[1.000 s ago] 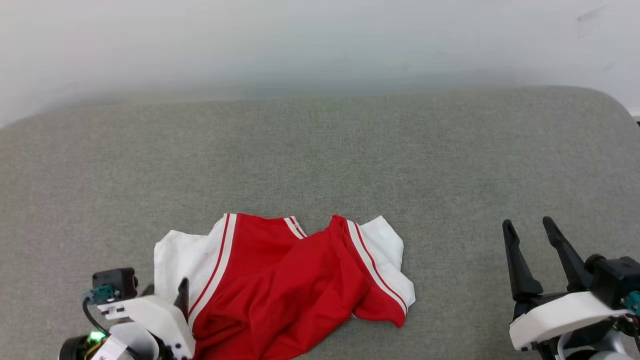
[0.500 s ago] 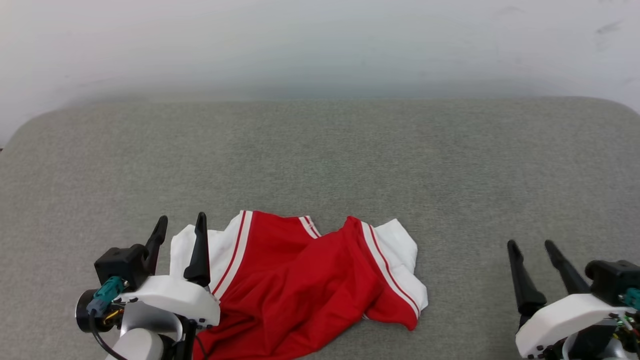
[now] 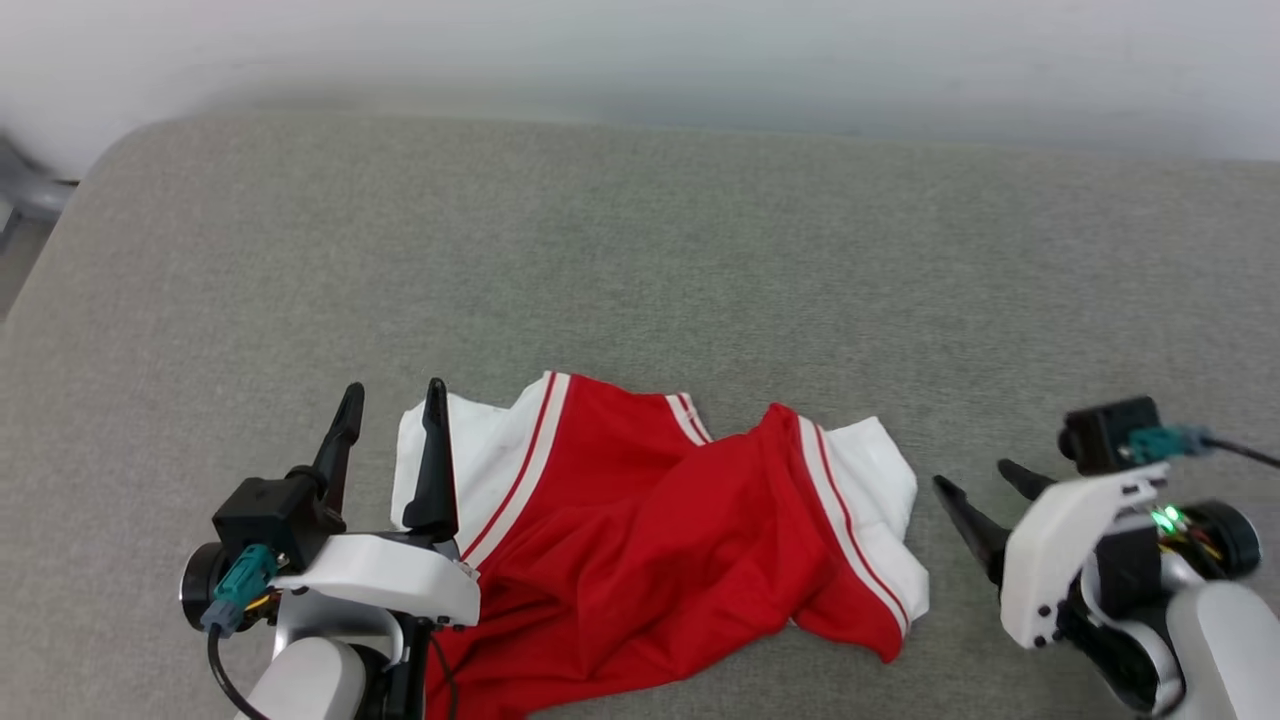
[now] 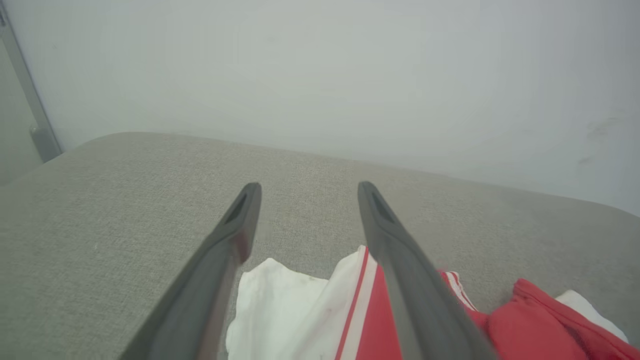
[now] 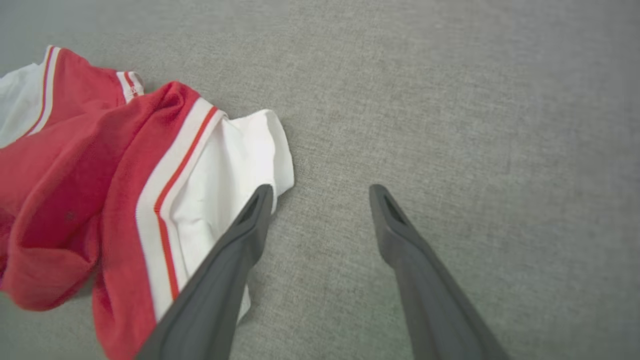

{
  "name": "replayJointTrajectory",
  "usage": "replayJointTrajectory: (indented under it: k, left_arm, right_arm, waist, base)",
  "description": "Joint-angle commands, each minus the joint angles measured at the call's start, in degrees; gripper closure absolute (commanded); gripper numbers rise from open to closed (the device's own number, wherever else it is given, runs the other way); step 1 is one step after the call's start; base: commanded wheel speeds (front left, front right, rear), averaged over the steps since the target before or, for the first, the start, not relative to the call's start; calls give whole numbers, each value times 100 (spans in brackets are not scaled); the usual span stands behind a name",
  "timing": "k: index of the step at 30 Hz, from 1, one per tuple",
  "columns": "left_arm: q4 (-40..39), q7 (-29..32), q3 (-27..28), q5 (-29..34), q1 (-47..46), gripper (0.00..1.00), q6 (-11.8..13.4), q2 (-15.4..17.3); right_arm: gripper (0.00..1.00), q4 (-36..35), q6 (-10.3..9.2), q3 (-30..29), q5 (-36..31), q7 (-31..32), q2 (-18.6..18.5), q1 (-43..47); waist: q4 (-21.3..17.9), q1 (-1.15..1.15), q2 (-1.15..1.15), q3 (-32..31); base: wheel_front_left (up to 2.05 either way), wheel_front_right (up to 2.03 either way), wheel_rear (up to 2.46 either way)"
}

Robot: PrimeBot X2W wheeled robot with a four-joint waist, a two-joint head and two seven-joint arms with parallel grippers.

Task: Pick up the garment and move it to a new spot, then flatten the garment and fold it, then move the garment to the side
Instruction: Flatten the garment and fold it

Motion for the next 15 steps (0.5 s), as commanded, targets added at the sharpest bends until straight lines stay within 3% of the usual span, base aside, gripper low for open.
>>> replayJointTrajectory:
  k: [1, 10, 15]
  left_arm:
    - [20, -39, 12, 13, -88, 0, -14, -23]
    - [135, -92, -8, 30, -240, 0, -77, -222]
    - [228, -111, 26, 41, -294, 0, -121, -292]
  right_arm:
    - [0, 51, -4, 159, 27, 101, -107, -196]
    - [0, 648, -4, 1238, 502, 733, -600, -1121]
    - [0, 1251, -3, 1784, 747, 1282, -661, -1223]
  waist:
    - [102, 0, 0, 105]
    - [351, 0, 0, 469]
    - [407, 0, 0, 557]
  base:
    - [0, 0, 0]
    - [0, 0, 0]
    - [0, 0, 0]
